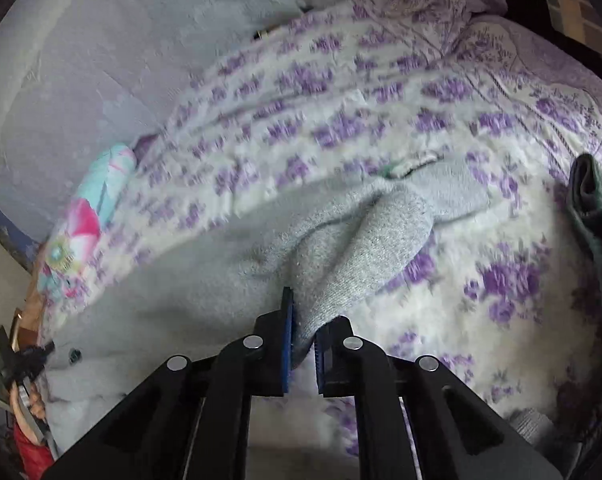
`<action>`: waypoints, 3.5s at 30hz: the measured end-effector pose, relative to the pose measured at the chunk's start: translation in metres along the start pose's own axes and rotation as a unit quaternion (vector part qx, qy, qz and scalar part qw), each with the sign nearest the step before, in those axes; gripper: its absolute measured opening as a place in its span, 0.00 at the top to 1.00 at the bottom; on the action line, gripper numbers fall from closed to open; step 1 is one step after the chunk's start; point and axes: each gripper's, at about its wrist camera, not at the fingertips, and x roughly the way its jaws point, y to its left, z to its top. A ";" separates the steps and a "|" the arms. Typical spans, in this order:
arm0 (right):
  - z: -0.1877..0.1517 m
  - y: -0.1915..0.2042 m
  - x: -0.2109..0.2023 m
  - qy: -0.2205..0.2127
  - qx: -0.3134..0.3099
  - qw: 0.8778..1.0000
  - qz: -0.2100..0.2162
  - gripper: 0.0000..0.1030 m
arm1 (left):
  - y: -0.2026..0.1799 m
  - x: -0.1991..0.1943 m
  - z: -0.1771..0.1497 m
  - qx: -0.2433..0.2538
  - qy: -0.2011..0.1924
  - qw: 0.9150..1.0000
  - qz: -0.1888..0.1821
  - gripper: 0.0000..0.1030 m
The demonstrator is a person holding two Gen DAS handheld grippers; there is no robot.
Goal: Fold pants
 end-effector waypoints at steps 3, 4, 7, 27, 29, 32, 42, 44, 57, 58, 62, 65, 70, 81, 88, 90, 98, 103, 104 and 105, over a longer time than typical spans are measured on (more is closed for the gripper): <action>-0.006 -0.009 -0.018 -0.016 0.024 0.999 0.020 0.84 | 0.005 -0.001 -0.001 -0.019 0.003 1.000 -0.012 0.99; -0.008 -0.008 -0.029 -0.028 0.025 0.999 0.017 0.81 | 0.006 -0.014 -0.003 -0.017 -0.007 1.000 -0.022 0.99; -0.021 0.004 -0.072 -0.104 0.000 0.994 -0.034 0.81 | 0.005 -0.057 -0.018 0.000 -0.020 0.998 -0.058 0.99; -0.054 0.163 -0.012 -0.058 -0.184 0.980 0.041 0.78 | -0.047 -0.014 -0.064 0.038 0.053 0.995 -0.074 0.99; -0.058 0.168 -0.031 -0.075 -0.186 0.978 0.062 0.78 | -0.047 -0.031 -0.078 0.048 0.051 0.993 -0.090 0.95; -0.066 0.195 -0.036 -0.064 -0.210 0.971 0.094 0.78 | -0.050 -0.054 -0.104 0.074 0.055 0.990 -0.106 0.91; -0.100 0.229 0.003 -0.013 -0.239 0.967 0.084 0.63 | 0.008 -0.133 -0.190 0.072 0.063 0.989 -0.115 0.77; -0.108 0.213 -0.034 -0.046 -0.232 0.966 0.106 0.63 | 0.023 -0.145 -0.200 0.054 0.060 0.988 -0.128 0.77; -0.171 -0.024 -0.194 -0.146 -0.047 0.987 -0.049 0.61 | 0.044 -0.140 -0.196 -0.038 0.047 0.983 -0.171 0.70; -0.175 -0.038 -0.195 -0.141 -0.029 0.988 -0.056 0.61 | 0.046 -0.145 -0.195 -0.039 0.034 0.985 -0.163 0.67; -0.178 -0.062 -0.180 -0.125 0.016 0.992 -0.019 0.62 | 0.054 -0.153 -0.196 -0.053 0.010 0.990 -0.132 0.41; -0.164 -0.044 -0.156 -0.098 -0.007 0.995 -0.022 0.61 | 0.056 -0.139 -0.195 -0.061 0.031 0.989 -0.131 0.41; -0.156 -0.037 -0.137 -0.063 0.009 0.998 -0.006 0.61 | 0.044 -0.118 -0.180 -0.051 0.021 0.991 -0.123 0.40; -0.127 -0.089 -0.143 -0.113 0.155 0.980 0.060 1.00 | 0.049 -0.123 -0.175 -0.065 -0.001 0.990 -0.124 0.80; -0.139 -0.072 -0.161 -0.129 0.170 0.971 0.107 0.93 | 0.050 -0.140 -0.167 -0.064 -0.023 0.989 -0.135 0.81; -0.148 -0.070 -0.169 -0.141 0.162 0.973 0.086 0.81 | 0.051 -0.143 -0.167 -0.061 -0.027 0.990 -0.126 0.81; -0.158 -0.068 -0.141 -0.120 0.168 0.977 0.048 0.69 | 0.073 -0.147 -0.172 -0.081 -0.030 0.990 -0.110 0.82; -0.159 -0.062 -0.134 -0.126 0.165 0.978 0.015 0.69 | 0.070 -0.142 -0.174 -0.074 -0.034 0.993 -0.090 0.82; -0.161 -0.064 -0.134 -0.125 0.172 0.977 0.021 0.69 | 0.069 -0.141 -0.174 -0.072 -0.034 0.993 -0.089 0.82; -0.164 -0.067 -0.136 -0.124 0.184 0.975 0.029 0.69 | 0.070 -0.141 -0.174 -0.072 -0.033 0.993 -0.089 0.82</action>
